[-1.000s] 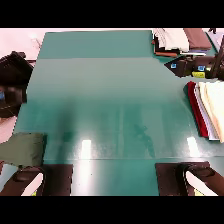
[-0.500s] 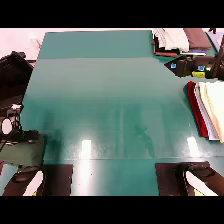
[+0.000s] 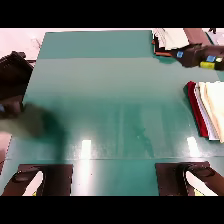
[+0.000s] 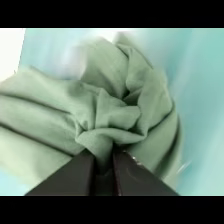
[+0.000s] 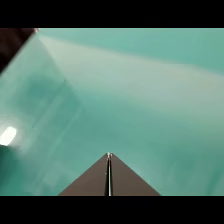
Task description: Fold the shirts.
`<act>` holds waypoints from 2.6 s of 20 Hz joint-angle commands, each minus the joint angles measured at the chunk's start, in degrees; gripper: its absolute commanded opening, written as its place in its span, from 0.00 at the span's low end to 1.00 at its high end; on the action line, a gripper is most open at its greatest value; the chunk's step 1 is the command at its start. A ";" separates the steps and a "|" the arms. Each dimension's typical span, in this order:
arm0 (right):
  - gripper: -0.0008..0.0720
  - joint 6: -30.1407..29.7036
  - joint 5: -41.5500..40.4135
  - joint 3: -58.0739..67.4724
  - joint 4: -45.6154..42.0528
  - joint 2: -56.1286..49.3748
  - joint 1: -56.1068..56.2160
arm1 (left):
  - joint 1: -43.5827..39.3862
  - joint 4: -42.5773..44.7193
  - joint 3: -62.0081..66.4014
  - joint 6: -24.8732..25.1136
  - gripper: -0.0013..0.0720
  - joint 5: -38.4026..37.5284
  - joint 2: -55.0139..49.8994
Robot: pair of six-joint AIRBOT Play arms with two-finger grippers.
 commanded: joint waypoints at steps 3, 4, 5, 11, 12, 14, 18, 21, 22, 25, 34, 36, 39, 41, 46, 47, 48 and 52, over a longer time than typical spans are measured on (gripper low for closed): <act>0.04 0.04 -2.27 9.05 -0.31 0.02 -0.04 | -18.21 -6.29 22.10 0.39 0.05 5.66 -5.29; 0.04 0.11 -2.23 10.32 -1.44 0.00 -0.17 | -22.21 -6.29 24.59 0.11 0.05 5.77 -8.11; 0.04 0.15 -2.16 11.37 -2.12 0.00 -0.68 | -26.18 -6.27 26.64 0.11 0.05 5.90 -11.37; 0.04 2.62 1.11 14.67 -1.92 0.02 -8.85 | -47.65 -11.96 32.24 1.92 0.09 12.41 -36.20; 0.04 2.62 2.03 14.64 -1.90 0.02 -9.64 | -49.75 -15.26 32.33 4.22 0.56 15.91 -39.58; 0.04 2.62 4.00 14.64 -1.92 0.02 -10.64 | -50.80 -18.03 32.33 4.66 0.93 21.22 -43.41; 0.04 2.62 6.14 14.64 -1.79 -0.92 -10.64 | -40.39 -17.88 32.26 4.61 0.93 20.70 -44.37; 0.04 2.64 9.75 14.62 -1.42 -3.32 -8.33 | -30.34 -19.61 32.26 4.50 0.93 17.00 -47.65; 0.04 2.64 10.54 14.62 -1.42 -4.42 -7.08 | -28.17 -22.01 32.26 4.70 0.93 15.89 -49.53; 0.04 2.64 11.37 14.62 -1.44 -7.21 -3.45 | -26.18 -29.88 32.26 8.22 0.93 14.60 -56.74; 0.04 8.09 14.91 8.61 -6.88 -8.98 -2.29 | -28.00 -40.19 32.30 9.73 0.52 21.81 -68.06; 0.04 10.12 14.73 1.16 -8.07 -6.38 -4.70 | -27.71 -40.28 32.33 10.25 0.51 23.17 -68.06; 0.04 10.12 14.97 -12.28 -8.04 -2.54 -10.19 | -25.90 -40.33 32.35 10.73 0.06 22.84 -67.34; 0.05 10.12 16.11 -21.22 -8.00 -1.44 -13.16 | -24.57 -40.19 32.92 10.82 0.06 21.53 -66.77; 0.77 9.99 13.20 -39.04 -2.23 -7.54 -12.41 | -23.76 -40.11 34.82 11.17 0.06 18.78 -66.47; 0.73 9.29 10.16 -40.85 -0.35 -9.84 -10.80 | -23.76 -40.11 34.97 11.17 0.06 18.62 -66.47; 0.66 8.31 7.34 -41.88 1.51 -11.91 -8.94 | -23.76 -40.11 34.97 11.15 0.06 18.49 -66.42; 0.66 4.85 -3.15 -41.94 10.67 -18.29 -3.63 | -23.76 -40.09 34.95 11.17 0.06 17.42 -66.42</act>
